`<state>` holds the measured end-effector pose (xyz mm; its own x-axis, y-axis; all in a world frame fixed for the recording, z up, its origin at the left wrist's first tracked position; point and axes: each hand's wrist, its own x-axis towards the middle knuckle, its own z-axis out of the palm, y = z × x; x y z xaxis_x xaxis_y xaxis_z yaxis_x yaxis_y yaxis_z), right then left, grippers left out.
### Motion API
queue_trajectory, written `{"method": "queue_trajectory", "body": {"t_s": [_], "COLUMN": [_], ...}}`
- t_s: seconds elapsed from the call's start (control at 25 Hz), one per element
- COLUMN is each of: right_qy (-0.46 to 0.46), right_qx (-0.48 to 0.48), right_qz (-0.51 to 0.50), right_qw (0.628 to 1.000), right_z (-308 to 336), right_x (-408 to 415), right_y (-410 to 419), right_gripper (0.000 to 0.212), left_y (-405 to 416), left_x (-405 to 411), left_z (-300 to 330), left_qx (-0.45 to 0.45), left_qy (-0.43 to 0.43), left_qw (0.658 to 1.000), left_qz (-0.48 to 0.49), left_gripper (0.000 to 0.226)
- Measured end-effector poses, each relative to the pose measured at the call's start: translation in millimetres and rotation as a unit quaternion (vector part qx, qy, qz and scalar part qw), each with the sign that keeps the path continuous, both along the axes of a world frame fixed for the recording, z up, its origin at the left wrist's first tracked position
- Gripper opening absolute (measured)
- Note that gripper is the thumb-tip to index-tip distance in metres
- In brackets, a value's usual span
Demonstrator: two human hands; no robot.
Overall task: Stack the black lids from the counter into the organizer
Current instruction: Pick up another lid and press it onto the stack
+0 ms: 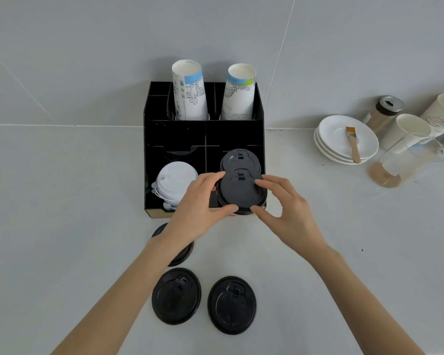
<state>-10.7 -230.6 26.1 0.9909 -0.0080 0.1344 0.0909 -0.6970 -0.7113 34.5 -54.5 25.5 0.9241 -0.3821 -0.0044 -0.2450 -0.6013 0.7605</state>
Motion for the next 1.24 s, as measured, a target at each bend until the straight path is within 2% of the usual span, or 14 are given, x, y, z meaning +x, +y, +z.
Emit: {"method": "queue_trajectory", "body": {"t_s": [0.48, 1.04, 1.24], "right_qy": [0.057, 0.092, 0.074], "right_qx": [-0.007, -0.061, -0.054], "right_qz": [-0.021, -0.040, -0.068], "right_qw": [0.998, 0.993, 0.993], "right_z": [-0.6, -19.4, -22.6], "right_x": [60.1, 69.3, 63.0], "right_y": [-2.8, 4.5, 7.6], "right_gripper": [0.047, 0.051, 0.049], "left_y": [-19.5, -22.3, -21.5], "left_x": [51.5, 66.4, 63.0], "left_z": [-10.6, -27.4, -28.2], "left_qx": [0.021, 0.056, 0.055], "left_qy": [0.003, 0.025, 0.026], "left_qw": [0.999, 0.998, 0.998], "left_qz": [0.049, 0.025, 0.027], "left_gripper": [0.065, 0.065, 0.065]}}
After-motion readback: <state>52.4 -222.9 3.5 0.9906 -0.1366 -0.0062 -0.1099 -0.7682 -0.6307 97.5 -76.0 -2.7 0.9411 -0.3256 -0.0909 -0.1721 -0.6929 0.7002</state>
